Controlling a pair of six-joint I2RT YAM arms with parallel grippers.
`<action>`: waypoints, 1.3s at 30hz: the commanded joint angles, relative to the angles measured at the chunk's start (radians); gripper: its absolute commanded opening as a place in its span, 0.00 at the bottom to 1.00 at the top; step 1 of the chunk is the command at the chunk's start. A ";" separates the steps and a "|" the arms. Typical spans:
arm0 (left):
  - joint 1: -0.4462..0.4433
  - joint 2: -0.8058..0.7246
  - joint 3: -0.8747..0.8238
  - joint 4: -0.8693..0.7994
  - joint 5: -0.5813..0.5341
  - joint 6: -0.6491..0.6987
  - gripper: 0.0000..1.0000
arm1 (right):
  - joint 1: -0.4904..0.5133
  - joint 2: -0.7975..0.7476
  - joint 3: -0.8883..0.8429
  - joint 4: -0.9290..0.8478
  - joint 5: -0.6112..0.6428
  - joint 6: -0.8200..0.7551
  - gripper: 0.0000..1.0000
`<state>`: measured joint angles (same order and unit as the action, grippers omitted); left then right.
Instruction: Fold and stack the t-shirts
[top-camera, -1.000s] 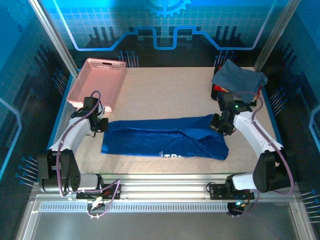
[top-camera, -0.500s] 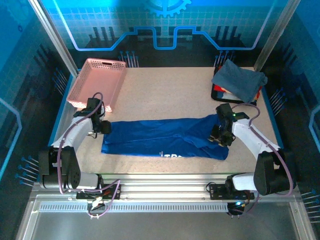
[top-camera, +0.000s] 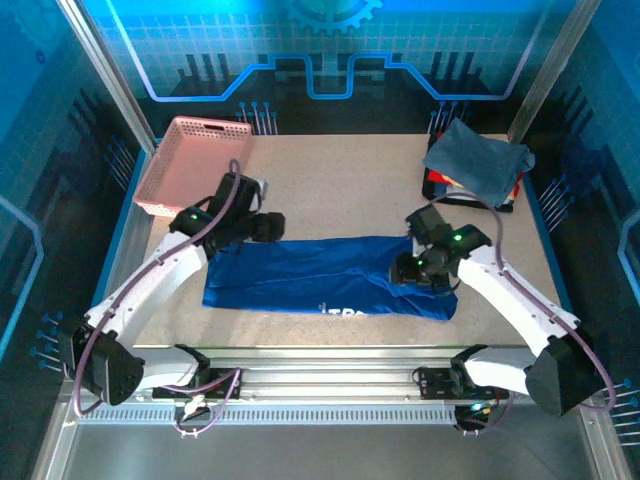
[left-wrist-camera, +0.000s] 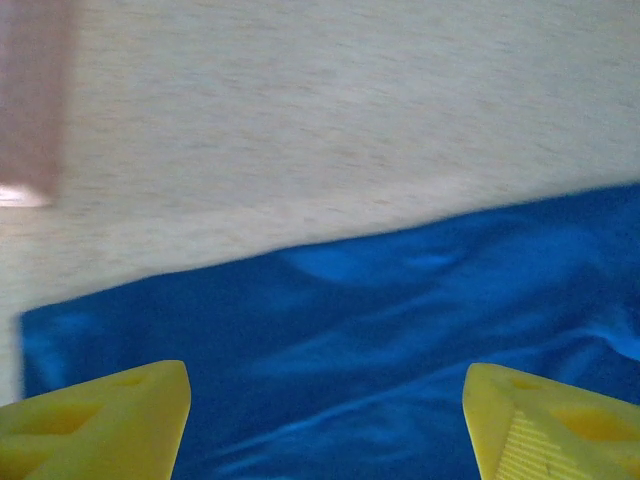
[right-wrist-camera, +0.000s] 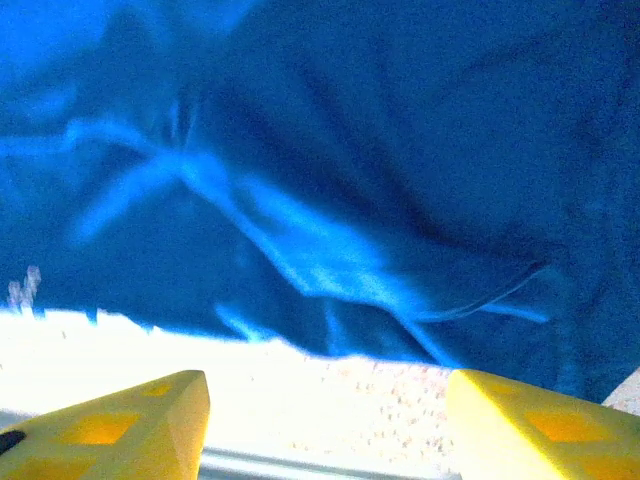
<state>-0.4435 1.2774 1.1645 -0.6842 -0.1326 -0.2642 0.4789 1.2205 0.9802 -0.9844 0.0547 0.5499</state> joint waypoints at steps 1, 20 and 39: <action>-0.065 -0.035 -0.074 0.092 0.099 -0.110 0.75 | 0.116 0.068 -0.006 -0.050 0.063 -0.069 0.65; -0.115 -0.202 -0.218 0.017 0.018 -0.162 0.75 | 0.239 0.495 0.121 0.029 0.376 -0.107 0.33; -0.112 -0.239 -0.244 -0.036 -0.020 -0.115 0.75 | 0.194 0.356 0.092 0.123 -0.192 -0.179 0.00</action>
<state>-0.5549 1.0527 0.9375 -0.7059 -0.1421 -0.4088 0.6830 1.5806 1.1156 -0.9009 0.0860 0.4000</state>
